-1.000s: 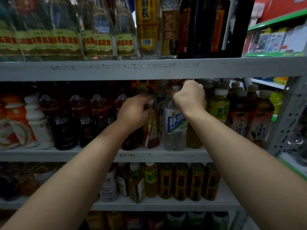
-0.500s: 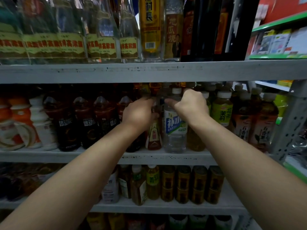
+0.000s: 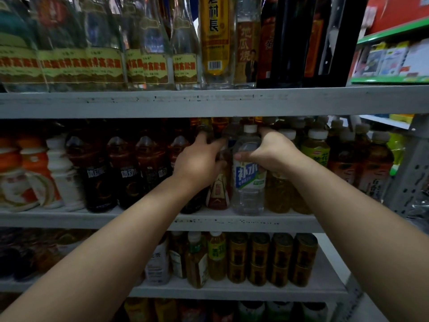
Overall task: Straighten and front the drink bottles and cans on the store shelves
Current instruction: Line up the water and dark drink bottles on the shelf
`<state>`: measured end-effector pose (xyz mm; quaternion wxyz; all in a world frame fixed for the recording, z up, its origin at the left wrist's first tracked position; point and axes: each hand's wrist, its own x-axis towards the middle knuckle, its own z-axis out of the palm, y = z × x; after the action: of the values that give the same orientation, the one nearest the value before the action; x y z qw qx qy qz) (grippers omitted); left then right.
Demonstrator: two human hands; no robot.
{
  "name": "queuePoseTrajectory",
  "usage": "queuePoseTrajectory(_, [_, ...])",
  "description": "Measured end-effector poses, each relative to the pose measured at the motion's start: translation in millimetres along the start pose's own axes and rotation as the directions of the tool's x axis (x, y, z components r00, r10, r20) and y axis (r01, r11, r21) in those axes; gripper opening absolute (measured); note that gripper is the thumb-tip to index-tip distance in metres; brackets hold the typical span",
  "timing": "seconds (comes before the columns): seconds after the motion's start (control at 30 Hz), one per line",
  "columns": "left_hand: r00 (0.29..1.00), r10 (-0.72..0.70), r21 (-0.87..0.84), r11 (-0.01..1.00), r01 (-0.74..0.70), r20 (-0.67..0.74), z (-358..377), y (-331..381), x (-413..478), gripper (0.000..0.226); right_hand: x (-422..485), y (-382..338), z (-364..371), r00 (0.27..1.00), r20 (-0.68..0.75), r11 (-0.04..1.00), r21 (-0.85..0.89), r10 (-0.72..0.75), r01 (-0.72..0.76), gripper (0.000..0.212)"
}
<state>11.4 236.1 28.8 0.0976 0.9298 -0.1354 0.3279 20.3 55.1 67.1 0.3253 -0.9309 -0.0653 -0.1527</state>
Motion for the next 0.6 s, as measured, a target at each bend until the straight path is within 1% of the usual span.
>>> queuePoseTrajectory(0.13, [1.0,0.004,-0.001,1.0,-0.004,-0.018,-2,-1,-2,0.057,2,-2,6,0.999,-0.039,0.999,0.015,-0.029,0.029,0.066])
queuePoseTrajectory(0.23, [0.999,0.024,0.022,0.999,-0.023,-0.028,-1,-3,-2,0.057,3,-2,8,0.998,-0.055,1.0,-0.012,-0.023,0.022,0.067])
queuePoseTrajectory(0.37, [0.997,0.058,0.046,0.997,-0.056,-0.043,0,-4,-3,0.054,4,1,8,0.999,-0.051,1.0,0.021,-0.015,0.016,0.066])
queuePoseTrajectory(0.43, [0.996,0.069,0.046,0.997,-0.067,-0.047,-1,-4,-4,0.052,3,3,8,0.997,-0.076,1.0,0.008,-0.008,0.009,0.066])
queuePoseTrajectory(0.5, [0.997,0.07,0.032,0.997,-0.069,-0.033,-1,-4,-5,0.052,2,5,10,0.995,-0.102,1.0,0.005,-0.014,0.014,0.065])
queuePoseTrajectory(0.6, [0.999,0.041,-0.039,0.998,-0.041,0.007,0,-4,-6,0.053,-2,6,14,0.987,-0.159,1.0,-0.015,-0.028,0.026,0.059])
